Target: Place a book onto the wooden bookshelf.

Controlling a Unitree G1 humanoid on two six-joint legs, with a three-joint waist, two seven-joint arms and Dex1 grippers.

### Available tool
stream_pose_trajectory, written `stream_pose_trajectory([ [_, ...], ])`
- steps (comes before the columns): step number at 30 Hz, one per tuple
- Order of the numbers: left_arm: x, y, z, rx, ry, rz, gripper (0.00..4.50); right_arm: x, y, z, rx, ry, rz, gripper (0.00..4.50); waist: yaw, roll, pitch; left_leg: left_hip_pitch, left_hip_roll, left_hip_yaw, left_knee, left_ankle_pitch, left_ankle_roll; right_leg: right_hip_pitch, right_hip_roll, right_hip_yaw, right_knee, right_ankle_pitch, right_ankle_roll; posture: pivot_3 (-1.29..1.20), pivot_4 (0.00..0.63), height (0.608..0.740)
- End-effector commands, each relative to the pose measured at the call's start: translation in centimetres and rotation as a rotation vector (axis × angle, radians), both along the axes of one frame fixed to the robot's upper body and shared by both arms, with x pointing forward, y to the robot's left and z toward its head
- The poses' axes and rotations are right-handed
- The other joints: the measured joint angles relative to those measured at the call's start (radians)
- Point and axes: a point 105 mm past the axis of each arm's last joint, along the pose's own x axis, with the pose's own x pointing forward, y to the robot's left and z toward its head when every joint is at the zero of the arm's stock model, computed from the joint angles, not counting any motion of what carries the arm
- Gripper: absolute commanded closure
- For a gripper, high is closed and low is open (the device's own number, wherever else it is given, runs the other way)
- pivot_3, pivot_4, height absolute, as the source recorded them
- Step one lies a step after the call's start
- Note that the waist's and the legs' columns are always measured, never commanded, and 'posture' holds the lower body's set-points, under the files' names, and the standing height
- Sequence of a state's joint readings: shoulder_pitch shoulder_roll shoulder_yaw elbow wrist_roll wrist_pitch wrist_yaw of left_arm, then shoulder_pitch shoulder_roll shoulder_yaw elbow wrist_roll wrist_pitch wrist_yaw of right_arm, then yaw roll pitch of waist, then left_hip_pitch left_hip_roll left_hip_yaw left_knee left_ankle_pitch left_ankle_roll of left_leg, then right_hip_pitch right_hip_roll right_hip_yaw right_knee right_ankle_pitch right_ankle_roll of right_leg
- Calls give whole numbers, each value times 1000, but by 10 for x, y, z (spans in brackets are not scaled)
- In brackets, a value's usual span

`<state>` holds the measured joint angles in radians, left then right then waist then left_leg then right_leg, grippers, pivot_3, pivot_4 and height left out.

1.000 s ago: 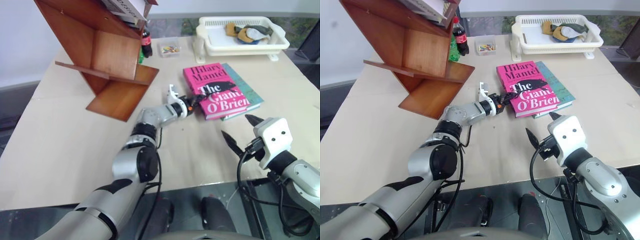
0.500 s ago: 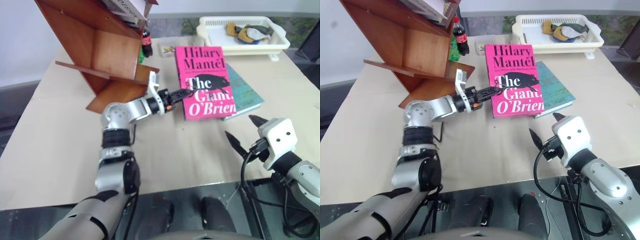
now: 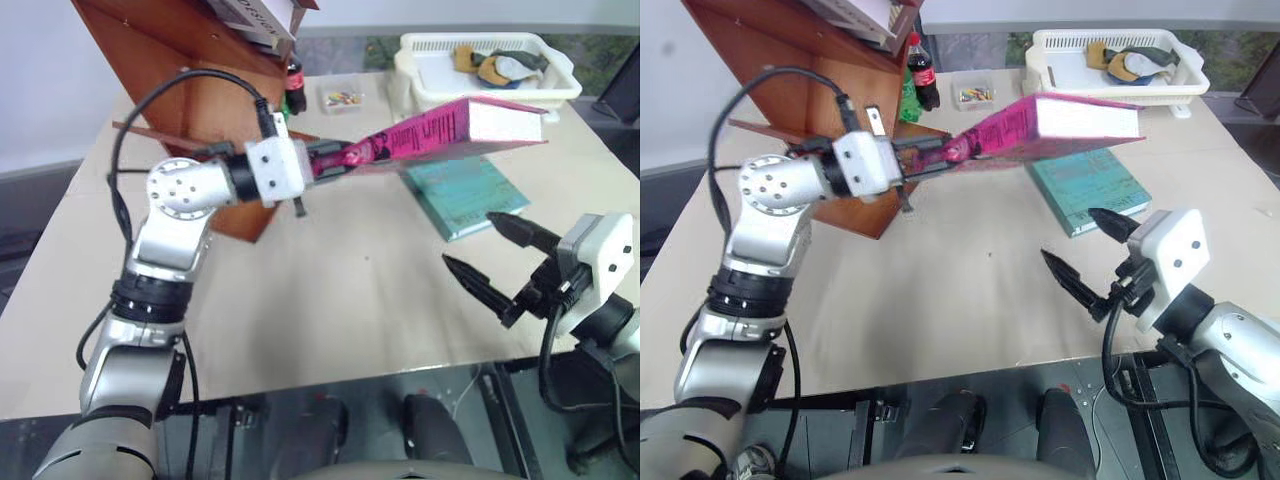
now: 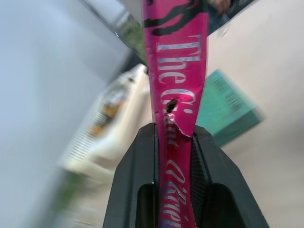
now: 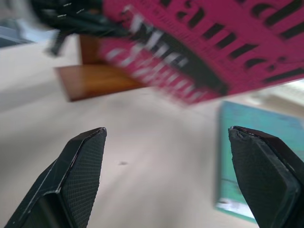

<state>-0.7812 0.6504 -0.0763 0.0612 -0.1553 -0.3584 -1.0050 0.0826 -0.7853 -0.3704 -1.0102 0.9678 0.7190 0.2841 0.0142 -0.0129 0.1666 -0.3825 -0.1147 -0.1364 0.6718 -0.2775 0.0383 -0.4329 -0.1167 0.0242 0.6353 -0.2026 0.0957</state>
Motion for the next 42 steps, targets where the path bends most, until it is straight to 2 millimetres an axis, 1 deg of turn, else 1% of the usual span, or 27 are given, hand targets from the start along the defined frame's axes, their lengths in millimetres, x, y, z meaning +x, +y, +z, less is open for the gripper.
stream_pose_trajectory([
  [1, -22, 22, 48, 21, -283, -31, 3743, -4, 4, 9, 8, -19, 81, 268, -3, 0, 0, 0, 0, 0, 0, 0, 0, 0, 0, 0, 0, 0, 0, 0, 150, 740],
  [4, -30, 46, 77, 66, -408, 52, 3743, -2, 6, 19, 19, -53, 129, 268, -8, -1, 1, 0, 0, 0, -1, -1, 1, 0, 0, 0, -1, 0, 0, 0, 150, 740],
  [5, -31, 53, 83, 83, -429, 80, 3743, -2, 6, 21, 2, -74, 141, 268, -9, -1, 1, 0, 0, 0, -1, -1, 1, 0, 1, 0, -1, 0, 0, 0, 150, 740],
  [6, -30, 62, 85, 109, -428, 112, 3743, -1, 7, 22, -13, -84, 157, 268, -9, -1, 1, 1, 0, 0, -1, -1, 1, 0, 1, 0, -1, 0, 0, 0, 150, 740],
  [10, -32, 91, 80, 210, -350, 206, 3743, 3, 7, 23, -31, -97, 199, 268, -16, -1, 0, 1, 0, -1, -1, -1, 2, 1, 1, -2, -2, 0, 0, 0, 150, 740],
  [12, -33, 101, 81, 223, -316, 245, 3743, 7, 7, 21, -42, -100, 215, 268, -18, -1, 1, 1, 0, -1, -1, -1, 2, 1, 1, -2, -2, 0, 1, 0, 150, 740],
  [14, -37, 107, 79, 239, -279, 258, 3743, 10, 8, 21, -41, -102, 231, 268, -18, -1, 1, 0, 0, -1, 0, -1, 2, 1, 1, -3, -2, 0, 1, 0, 150, 740],
  [17, -38, 114, 69, 278, -223, 274, 3743, 16, 10, 23, -46, -115, 254, 268, -27, -1, 1, 1, 0, -2, 0, -1, 2, 1, 1, -3, -1, 0, 1, 0, 150, 740],
  [20, -29, 131, 65, 328, -219, 367, 3743, 19, 11, 24, -51, -123, 263, 268, -27, -1, 1, 1, 1, -2, 0, -1, 2, 1, 1, -3, -1, 0, 1, 0, 150, 740],
  [24, -18, 156, 54, 443, -194, 451, 3743, 22, 17, 31, -45, -158, 286, 268, -29, -1, 1, 1, 1, -1, -1, -1, 2, 1, 1, -2, -1, 0, 1, 0, 150, 740],
  [29, -7, 182, 64, 501, -222, 531, 3743, 26, 29, 39, -68, -215, 318, 268, -26, -3, 2, 0, 0, -2, 0, -1, 2, 1, 2, -4, -2, 0, 1, 0, 150, 740],
  [34, 4, 202, 63, 555, -210, 612, 3743, 28, 37, 43, -94, -258, 328, 268, -29, -4, 3, -1, 0, -3, 0, -1, 2, 0, 1, -5, -2, 0, 1, 0, 150, 740],
  [38, 14, 215, 51, 550, -154, 666, 3743, 28, 45, 44, -107, -277, 354, 268, -30, -5, 3, -2, -1, -3, 0, -1, 2, 0, 1, -5, -2, 0, 1, 0, 150, 740],
  [40, 17, 226, 40, 543, -86, 708, 3743, 31, 49, 44, -119, -288, 369, 268, -30, -5, 3, -1, -1, -3, 0, -1, 2, 1, 1, -5, -1, 0, 1, 0, 150, 740],
  [41, 18, 230, 40, 523, -80, 726, 3139, 32, 51, 45, -122, -293, 373, 268, -30, -5, 3, 0, -1, -3, 0, -1, 2, 1, 1, -5, 0, 0, 1, 0, 150, 740],
  [42, 19, 232, 41, 510, -79, 741, 2874, 33, 51, 46, -124, -296, 375, 268, -30, -5, 3, 0, -1, -3, 1, -1, 2, 1, 1, -5, 1, 0, 1, 0, 150, 740],
])
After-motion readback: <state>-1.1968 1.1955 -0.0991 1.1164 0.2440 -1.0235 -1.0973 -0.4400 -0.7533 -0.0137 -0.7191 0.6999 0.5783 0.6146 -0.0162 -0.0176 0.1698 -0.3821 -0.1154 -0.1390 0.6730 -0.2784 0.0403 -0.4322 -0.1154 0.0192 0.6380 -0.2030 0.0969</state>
